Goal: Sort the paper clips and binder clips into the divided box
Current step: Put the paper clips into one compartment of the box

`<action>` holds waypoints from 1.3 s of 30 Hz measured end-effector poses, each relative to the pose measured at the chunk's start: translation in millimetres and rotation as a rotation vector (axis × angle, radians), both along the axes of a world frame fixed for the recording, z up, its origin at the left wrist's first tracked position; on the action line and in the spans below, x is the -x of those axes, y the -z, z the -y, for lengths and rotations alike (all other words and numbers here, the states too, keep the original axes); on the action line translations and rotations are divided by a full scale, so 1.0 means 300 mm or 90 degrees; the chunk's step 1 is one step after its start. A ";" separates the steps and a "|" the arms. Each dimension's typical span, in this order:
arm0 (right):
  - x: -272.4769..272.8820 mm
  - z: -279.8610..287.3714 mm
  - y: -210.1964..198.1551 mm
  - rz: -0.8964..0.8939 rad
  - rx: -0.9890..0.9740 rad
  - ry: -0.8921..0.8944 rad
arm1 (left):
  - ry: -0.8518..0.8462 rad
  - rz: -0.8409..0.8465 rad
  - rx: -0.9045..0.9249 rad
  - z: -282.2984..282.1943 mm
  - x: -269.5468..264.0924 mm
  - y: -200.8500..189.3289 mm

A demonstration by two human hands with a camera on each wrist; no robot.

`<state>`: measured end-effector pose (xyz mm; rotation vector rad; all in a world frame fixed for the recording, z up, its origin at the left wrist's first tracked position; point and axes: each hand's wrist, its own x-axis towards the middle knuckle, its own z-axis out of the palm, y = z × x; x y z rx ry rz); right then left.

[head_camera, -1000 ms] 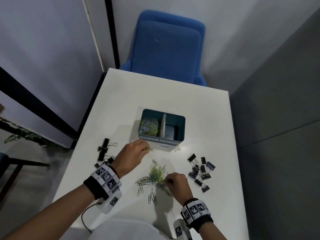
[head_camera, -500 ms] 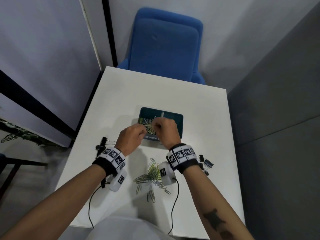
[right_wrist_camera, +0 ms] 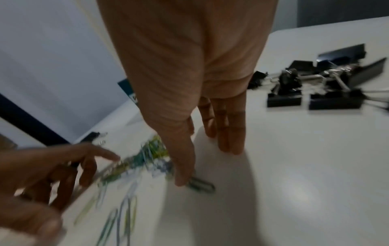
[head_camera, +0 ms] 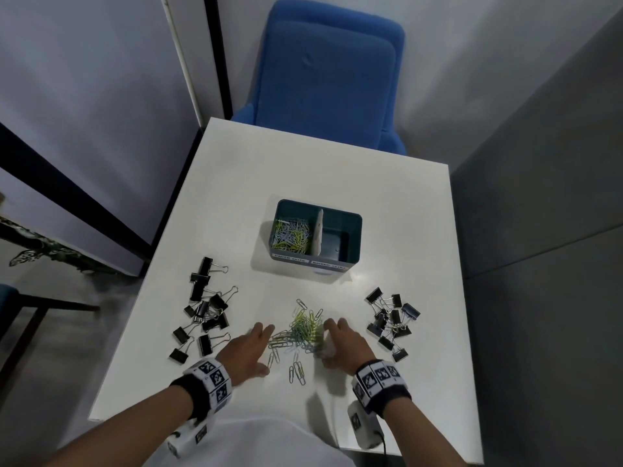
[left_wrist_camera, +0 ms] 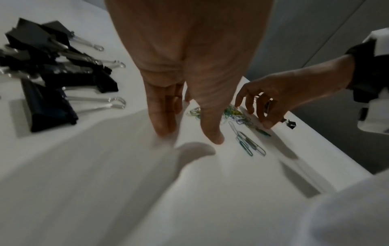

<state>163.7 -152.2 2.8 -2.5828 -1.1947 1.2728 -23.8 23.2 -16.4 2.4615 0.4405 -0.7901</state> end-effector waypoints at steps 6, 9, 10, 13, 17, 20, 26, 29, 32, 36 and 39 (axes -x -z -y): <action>0.059 -0.016 0.044 0.064 -0.083 0.077 | 0.004 0.076 0.045 0.029 -0.079 -0.009; 0.074 -0.058 0.045 0.091 -0.117 0.088 | -0.002 0.115 0.010 0.037 -0.124 -0.024; 0.081 -0.065 0.046 0.100 -0.125 0.080 | -0.009 0.124 0.004 0.042 -0.134 -0.025; 0.101 -0.072 0.044 0.118 -0.141 0.053 | -0.017 0.121 -0.013 0.048 -0.142 -0.016; 0.128 -0.061 0.040 0.126 -0.156 0.036 | 0.016 0.090 -0.034 0.056 -0.128 0.011; 0.141 -0.056 0.045 0.123 -0.168 0.027 | 0.026 0.103 -0.082 0.066 -0.134 0.024; 0.121 -0.057 0.035 0.086 -0.180 0.093 | 0.007 0.155 -0.065 0.046 -0.132 0.036; 0.097 -0.056 0.018 0.057 -0.172 0.105 | -0.020 0.174 -0.054 0.034 -0.135 0.034; 0.086 -0.047 0.005 0.049 -0.177 0.115 | -0.072 0.197 -0.040 0.018 -0.127 0.039; 0.079 -0.028 0.004 0.030 -0.203 0.152 | -0.158 0.245 0.008 -0.016 -0.135 -0.018; 0.073 -0.018 -0.017 0.034 -0.226 0.164 | -0.189 0.319 0.040 -0.056 -0.167 -0.112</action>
